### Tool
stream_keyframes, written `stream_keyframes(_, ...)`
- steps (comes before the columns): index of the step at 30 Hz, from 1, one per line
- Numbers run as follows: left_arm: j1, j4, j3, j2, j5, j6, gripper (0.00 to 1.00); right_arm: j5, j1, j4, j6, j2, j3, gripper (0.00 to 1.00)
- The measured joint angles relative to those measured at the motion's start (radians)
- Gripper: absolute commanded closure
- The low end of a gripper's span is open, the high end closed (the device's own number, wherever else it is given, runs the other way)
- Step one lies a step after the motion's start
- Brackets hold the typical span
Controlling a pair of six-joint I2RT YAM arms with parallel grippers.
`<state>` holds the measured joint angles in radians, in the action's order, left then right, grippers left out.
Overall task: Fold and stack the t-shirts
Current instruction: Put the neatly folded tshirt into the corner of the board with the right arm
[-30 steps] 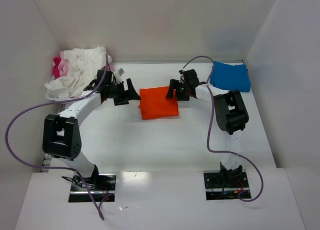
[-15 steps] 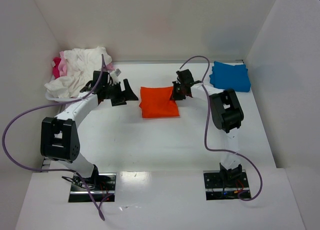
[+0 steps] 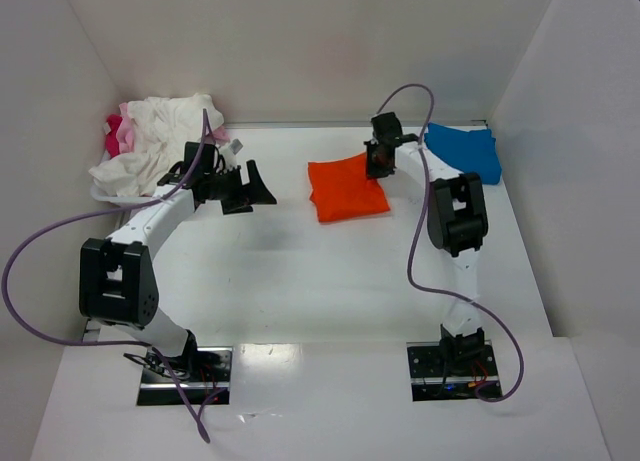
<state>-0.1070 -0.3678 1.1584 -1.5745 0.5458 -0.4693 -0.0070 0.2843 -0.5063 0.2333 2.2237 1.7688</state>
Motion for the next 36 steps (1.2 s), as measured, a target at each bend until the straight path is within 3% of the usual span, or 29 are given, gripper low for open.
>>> stream_keyframes(9,0.004,-0.061,0.034,0.001,0.011,0.025,0.06,0.099,-0.157,-0.088,-0.141,0.011,0.199,1.0)
stream_keyframes(17,0.011,-0.086,0.049,0.001,0.019,0.026,0.06,0.18,-0.228,-0.154,-0.209,0.074,0.491,1.0)
stream_keyframes(36,0.011,-0.135,0.107,-0.038,0.018,0.026,0.06,0.337,-0.445,-0.216,-0.256,0.082,0.547,1.0)
